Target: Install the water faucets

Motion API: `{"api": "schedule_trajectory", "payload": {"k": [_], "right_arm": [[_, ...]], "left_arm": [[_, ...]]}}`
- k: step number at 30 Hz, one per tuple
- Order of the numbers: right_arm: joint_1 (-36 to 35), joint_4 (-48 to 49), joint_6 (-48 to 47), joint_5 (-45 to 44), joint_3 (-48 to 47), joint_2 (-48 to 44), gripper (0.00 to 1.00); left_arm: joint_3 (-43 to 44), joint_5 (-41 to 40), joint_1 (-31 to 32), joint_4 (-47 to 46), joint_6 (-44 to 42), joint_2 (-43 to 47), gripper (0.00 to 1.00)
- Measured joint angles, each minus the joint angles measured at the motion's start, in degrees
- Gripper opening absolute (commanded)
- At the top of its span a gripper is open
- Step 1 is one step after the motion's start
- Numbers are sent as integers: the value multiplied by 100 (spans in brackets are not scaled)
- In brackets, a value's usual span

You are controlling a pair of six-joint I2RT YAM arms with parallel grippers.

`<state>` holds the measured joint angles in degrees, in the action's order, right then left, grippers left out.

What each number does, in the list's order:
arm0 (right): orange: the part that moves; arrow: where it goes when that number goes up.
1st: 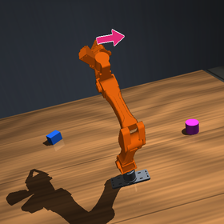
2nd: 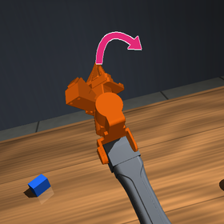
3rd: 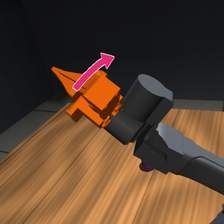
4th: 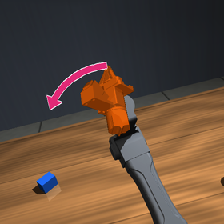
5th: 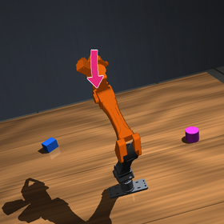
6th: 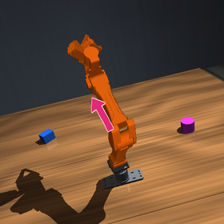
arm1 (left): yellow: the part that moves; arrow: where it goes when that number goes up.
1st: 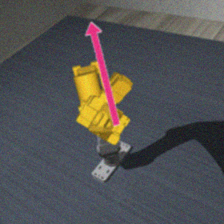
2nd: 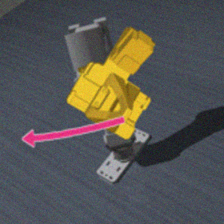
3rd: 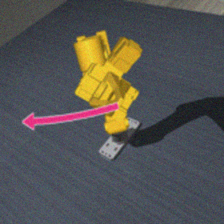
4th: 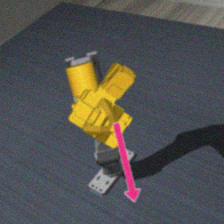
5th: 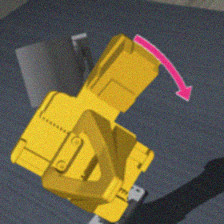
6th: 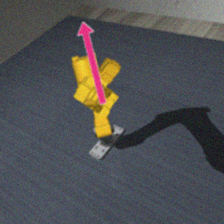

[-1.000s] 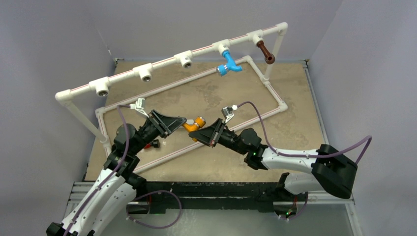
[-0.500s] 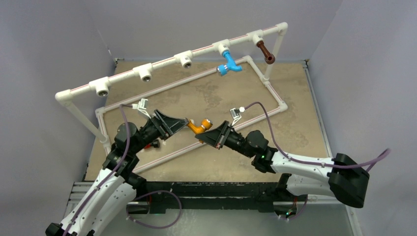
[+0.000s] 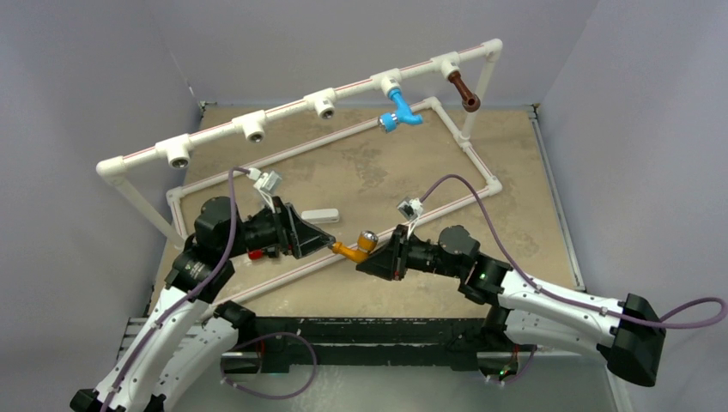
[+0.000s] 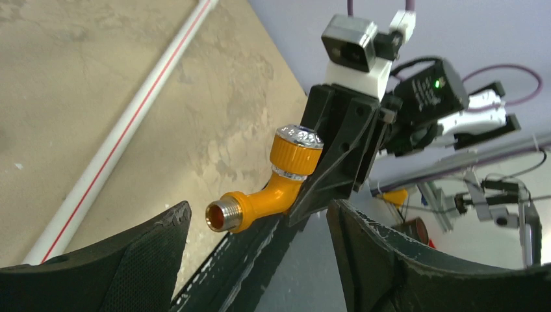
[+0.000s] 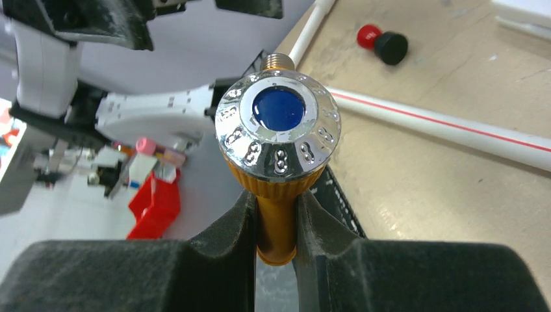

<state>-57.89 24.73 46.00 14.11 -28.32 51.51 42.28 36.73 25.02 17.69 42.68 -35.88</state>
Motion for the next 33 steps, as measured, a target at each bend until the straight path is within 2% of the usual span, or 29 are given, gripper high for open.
{"api": "schedule_trajectory", "payload": {"k": [9,18,27,33], "right_arm": [[302,-492,-527,1657,-146,-63,0],[433,-356,-560,2612,-387,243,0],[446,-125,-398,2896,-656,686,0],[466,26,-278,2903,-785,960,0]], "left_arm": [[90,1084,0,828,-584,-57,82],[-385,2240,0,450,-155,59,81],[-901,2763,0,-221,520,24,68],[-942,2820,0,-560,756,-103,60]]}}
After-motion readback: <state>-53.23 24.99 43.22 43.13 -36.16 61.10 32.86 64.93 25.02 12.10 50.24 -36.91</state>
